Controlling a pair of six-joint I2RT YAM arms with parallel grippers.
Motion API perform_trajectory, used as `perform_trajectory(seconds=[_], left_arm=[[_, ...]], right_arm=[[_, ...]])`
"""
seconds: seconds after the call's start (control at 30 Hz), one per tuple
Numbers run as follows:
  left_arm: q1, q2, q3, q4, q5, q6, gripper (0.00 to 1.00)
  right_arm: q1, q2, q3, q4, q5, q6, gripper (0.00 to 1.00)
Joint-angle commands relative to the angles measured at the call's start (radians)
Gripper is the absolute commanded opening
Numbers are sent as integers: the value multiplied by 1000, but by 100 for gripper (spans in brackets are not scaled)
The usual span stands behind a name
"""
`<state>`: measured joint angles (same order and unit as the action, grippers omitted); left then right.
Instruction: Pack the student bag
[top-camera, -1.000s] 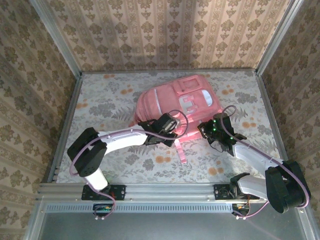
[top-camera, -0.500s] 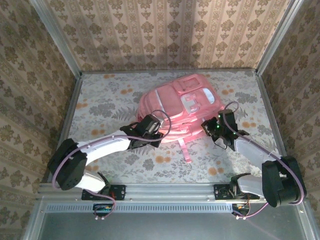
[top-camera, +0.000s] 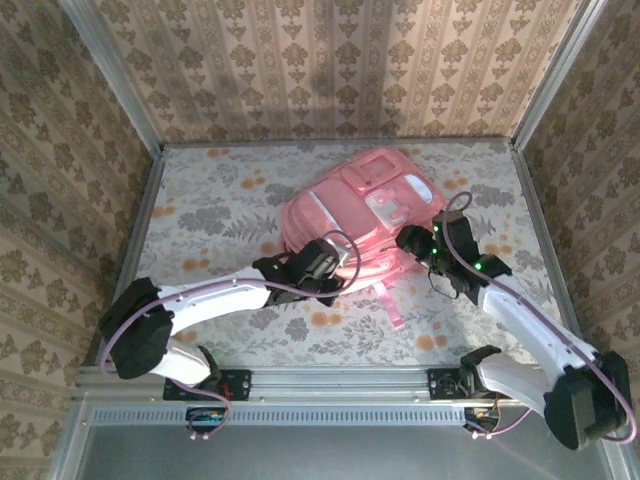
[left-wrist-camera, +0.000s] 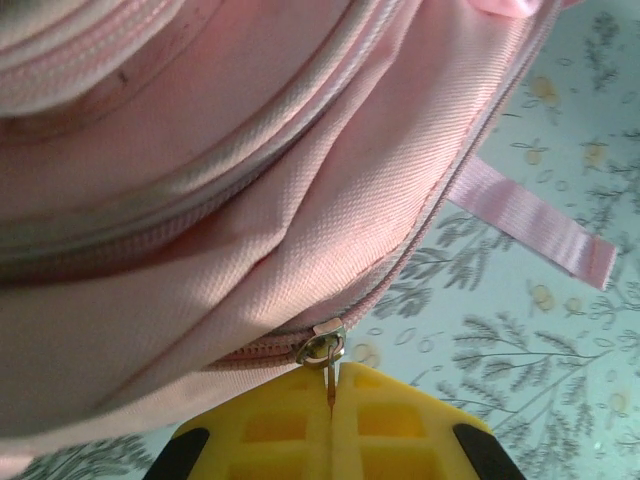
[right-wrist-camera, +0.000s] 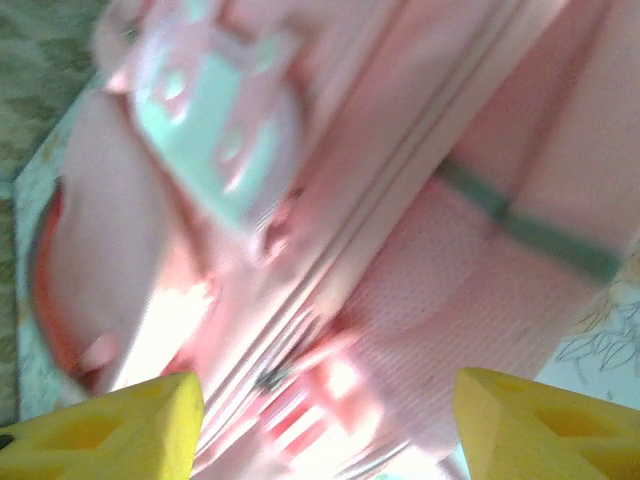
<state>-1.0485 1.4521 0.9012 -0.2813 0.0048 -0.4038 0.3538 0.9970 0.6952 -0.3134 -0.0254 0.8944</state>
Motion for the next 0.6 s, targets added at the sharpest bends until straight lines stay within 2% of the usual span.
perform_trajectory(seconds=[0.0, 0.2, 0.3, 0.57], left_arm=[[-37, 28, 72, 9, 27, -13, 0], [-61, 74, 143, 41, 62, -19, 0], [-68, 85, 158, 62, 75, -23, 0], [-92, 119, 204, 76, 100, -26, 0]], right_arm=[[44, -110, -74, -57, -47, 63, 64], [69, -238, -245, 75, -194, 425, 61], [94, -265, -341, 208, -202, 579, 59], [149, -121, -386, 486, -193, 667, 57]])
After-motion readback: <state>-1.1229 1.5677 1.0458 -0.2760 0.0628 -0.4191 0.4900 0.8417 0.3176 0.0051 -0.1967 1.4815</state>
